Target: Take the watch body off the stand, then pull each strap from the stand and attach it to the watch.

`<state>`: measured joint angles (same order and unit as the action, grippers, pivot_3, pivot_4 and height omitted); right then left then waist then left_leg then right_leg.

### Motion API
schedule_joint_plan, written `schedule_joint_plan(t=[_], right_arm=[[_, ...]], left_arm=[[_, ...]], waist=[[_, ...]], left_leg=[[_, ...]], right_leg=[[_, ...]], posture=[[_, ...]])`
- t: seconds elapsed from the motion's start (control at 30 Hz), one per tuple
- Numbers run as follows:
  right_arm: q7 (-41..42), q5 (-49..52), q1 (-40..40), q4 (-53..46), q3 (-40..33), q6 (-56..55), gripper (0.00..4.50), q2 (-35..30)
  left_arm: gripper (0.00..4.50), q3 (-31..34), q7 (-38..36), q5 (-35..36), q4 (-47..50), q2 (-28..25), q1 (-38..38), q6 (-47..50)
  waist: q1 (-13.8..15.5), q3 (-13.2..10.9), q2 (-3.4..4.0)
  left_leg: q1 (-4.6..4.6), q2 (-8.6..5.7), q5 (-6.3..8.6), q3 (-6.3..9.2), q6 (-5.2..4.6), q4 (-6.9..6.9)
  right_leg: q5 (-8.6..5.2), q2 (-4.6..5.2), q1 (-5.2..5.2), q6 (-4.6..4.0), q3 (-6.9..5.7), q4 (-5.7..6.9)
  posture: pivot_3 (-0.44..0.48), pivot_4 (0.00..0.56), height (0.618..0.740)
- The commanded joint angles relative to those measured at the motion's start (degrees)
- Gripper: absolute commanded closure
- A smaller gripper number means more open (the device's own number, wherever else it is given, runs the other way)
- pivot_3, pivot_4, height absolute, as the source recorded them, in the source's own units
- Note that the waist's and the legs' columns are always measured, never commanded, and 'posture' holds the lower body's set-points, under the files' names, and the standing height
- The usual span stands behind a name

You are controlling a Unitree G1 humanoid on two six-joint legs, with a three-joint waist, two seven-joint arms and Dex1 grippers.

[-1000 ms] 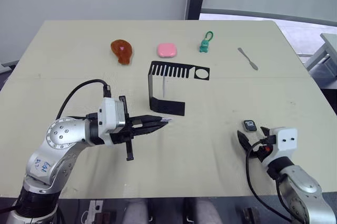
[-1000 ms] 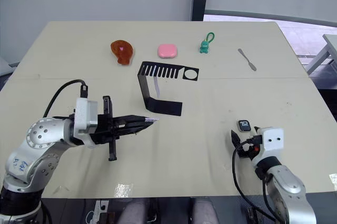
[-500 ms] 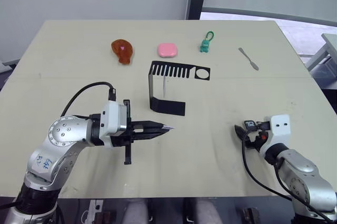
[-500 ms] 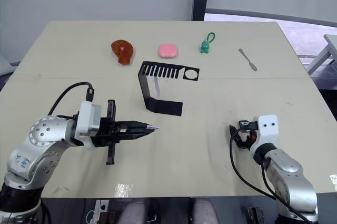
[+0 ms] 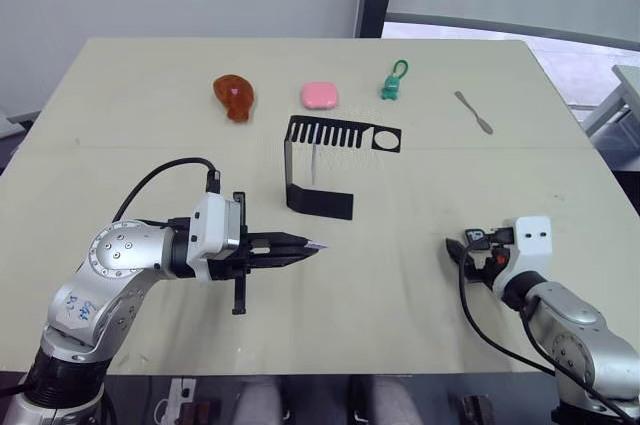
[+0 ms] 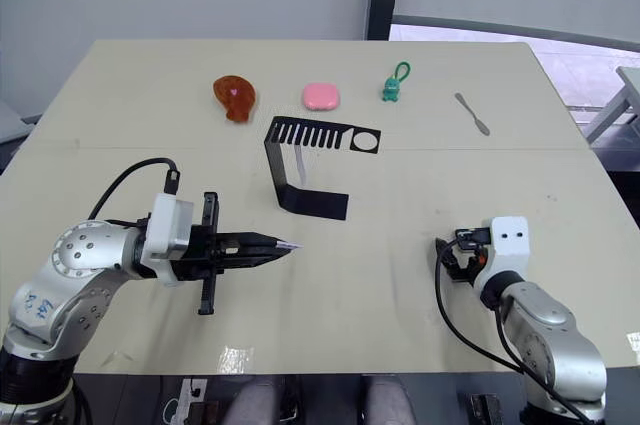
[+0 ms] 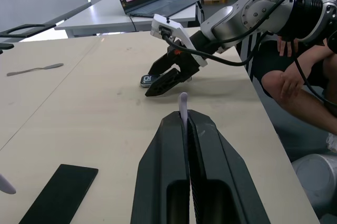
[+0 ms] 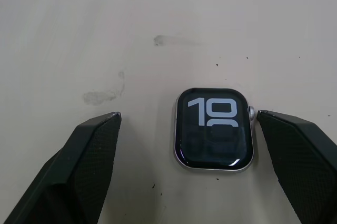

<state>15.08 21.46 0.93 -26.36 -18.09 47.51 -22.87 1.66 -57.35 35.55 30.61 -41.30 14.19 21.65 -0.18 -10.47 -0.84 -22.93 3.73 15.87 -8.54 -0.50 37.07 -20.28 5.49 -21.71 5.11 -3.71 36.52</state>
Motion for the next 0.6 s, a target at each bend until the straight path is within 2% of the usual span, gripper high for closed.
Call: schedule_joint_plan(t=[0.03,0.6], right_arm=[[-1.1,-0.8,1.3,-0.4,-0.1,0.3,0.11,-0.3],[-0.5,-2.3,2.2,1.4,1.3,-1.6,0.11,-0.5]], left_arm=[[4.5,0.8,-0.3,0.2,0.3,-0.4,0.5,-0.4],[4.5,0.5,-0.4,-0.2,0.0,-0.4,0.9,-0.5]], waist=[[0.0,0.0,0.0],[-0.1,0.0,-0.05]], left_leg=[[0.0,0.0,0.0,0.0,0.0,0.0],[0.01,0.01,0.0,0.01,0.0,0.01]], right_leg=[[0.0,0.0,0.0,0.0,0.0,0.0],[0.0,-0.06,0.01,0.0,0.0,0.01]], posture=[[0.0,0.15,0.74],[0.0,0.15,0.74]])
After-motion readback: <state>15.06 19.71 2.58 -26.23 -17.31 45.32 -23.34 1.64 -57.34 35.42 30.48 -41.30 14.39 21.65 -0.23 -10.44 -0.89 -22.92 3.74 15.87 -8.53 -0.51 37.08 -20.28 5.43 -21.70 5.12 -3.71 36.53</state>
